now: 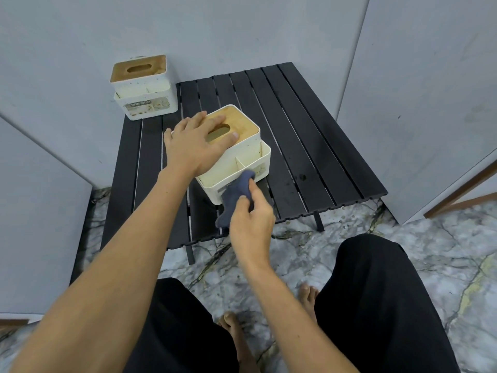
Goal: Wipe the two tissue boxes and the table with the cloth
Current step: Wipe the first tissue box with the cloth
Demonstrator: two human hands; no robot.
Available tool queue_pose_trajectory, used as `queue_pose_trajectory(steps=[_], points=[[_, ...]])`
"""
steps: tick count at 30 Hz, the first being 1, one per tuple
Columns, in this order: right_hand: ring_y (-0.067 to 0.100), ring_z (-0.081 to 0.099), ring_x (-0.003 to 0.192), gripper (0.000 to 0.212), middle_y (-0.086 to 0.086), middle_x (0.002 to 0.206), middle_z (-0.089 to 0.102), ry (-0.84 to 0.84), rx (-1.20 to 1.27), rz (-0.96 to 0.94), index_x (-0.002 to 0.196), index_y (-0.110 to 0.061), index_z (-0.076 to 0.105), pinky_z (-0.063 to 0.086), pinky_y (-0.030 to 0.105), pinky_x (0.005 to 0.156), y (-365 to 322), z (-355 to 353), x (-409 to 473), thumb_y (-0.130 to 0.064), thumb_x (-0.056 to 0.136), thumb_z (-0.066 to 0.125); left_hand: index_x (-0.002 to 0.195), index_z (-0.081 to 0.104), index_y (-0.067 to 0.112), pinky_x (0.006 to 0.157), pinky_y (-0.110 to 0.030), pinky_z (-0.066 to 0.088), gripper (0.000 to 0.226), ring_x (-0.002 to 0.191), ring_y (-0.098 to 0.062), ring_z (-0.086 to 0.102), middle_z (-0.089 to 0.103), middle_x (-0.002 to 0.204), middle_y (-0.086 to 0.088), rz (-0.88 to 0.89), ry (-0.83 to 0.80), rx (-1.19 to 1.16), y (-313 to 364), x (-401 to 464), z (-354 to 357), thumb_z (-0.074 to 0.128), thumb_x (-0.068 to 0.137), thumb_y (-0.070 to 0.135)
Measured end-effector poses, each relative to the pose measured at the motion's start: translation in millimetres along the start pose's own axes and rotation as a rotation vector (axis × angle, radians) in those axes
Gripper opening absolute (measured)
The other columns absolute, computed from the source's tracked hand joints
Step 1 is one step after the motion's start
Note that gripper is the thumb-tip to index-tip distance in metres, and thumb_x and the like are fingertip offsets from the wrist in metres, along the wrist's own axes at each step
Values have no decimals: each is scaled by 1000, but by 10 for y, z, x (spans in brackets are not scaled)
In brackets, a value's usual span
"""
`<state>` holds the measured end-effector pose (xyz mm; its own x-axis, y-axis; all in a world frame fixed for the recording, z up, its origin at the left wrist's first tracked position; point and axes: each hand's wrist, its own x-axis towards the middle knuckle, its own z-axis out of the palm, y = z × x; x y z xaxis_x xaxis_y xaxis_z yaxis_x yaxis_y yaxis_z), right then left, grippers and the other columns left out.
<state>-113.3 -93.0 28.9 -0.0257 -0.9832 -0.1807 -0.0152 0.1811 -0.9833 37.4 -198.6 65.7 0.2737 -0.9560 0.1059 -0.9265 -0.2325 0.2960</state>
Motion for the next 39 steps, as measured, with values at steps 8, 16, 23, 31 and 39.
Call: queue_pose_trajectory(steps=[8,16,23,31,39], points=[[10,50,53,44,8,78,66,-169,-74,-94,143,-21,51,40,24,53,-78,-39,-234,-11,100,43,147,39,53,119,-58,9,60,153,-25,16,24,166,10,-29,-27,-34,12,-8,-31,36,91,76],[-2,60,81,40,-17,89,63,-9,-58,-209,135,-22,57,56,26,76,-553,-439,286,-10,99,43,151,31,54,118,-57,10,59,153,-27,15,18,167,10,-52,-85,-1,56,-94,-75,35,95,72],[13,60,79,24,-1,92,55,-81,-323,-131,107,-10,61,45,13,50,-770,-341,608,-4,97,39,148,35,55,118,-56,11,58,151,-26,17,21,166,9,-82,-23,18,163,-233,-16,35,94,73],[11,45,61,20,4,85,49,-314,-614,-92,74,-12,47,38,15,42,-978,-334,701,-3,91,46,147,36,55,118,-55,10,56,151,-25,17,21,166,10,-98,-15,8,177,-246,-6,35,94,72],[28,36,115,18,8,114,47,-195,-787,-239,104,-10,56,38,34,84,-774,-259,676,-23,91,58,147,36,56,118,-54,10,54,151,-24,17,21,166,10,-100,-17,-4,171,-261,-13,36,95,71]])
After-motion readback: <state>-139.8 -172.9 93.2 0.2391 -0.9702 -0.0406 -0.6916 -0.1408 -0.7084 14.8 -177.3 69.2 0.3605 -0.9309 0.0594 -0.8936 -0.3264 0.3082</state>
